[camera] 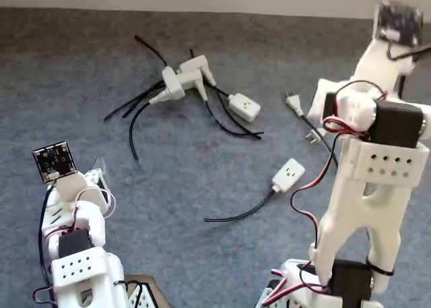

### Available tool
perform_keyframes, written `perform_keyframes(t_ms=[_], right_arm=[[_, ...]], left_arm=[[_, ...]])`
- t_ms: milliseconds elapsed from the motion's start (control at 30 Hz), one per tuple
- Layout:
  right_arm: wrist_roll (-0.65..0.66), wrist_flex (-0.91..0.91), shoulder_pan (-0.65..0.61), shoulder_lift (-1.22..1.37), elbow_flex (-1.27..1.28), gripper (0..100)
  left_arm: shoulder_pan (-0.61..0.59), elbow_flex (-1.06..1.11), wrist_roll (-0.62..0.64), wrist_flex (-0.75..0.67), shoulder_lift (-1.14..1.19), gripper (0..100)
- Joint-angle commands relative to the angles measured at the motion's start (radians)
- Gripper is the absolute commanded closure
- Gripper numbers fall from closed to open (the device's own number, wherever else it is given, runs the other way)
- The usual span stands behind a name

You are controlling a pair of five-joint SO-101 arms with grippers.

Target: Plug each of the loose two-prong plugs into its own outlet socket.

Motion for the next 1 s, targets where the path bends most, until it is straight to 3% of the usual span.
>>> perform_keyframes(t_ms=[0,233,367,467,633,967], right_arm=[[-0.173,0.035,-0.027,-0.050,0.128,57.1],[-0.075,-0.016,-0.021,-0.007,0.460,57.1],[-0.074,-0.203,-0.021,0.022,0.647,57.1],[-0.107,-0.312,-0.022,0.050,0.745,60.8],[-0.152,-0.438,-0.022,0.114,0.791,70.9],[-0.150,-0.542,0.002,0.321,0.782,71.1]], left_arm=[[0.018,-0.013,-0.003,-0.002,-0.012,80],[0.018,-0.012,-0.003,0.002,-0.012,80],[0.018,0.008,-0.021,-0.003,-0.012,80],[0.045,0.018,-0.114,0.000,-0.012,80],[0.101,0.042,-0.160,-0.003,-0.012,80],[0.099,0.042,-0.158,-0.003,-0.013,80]])
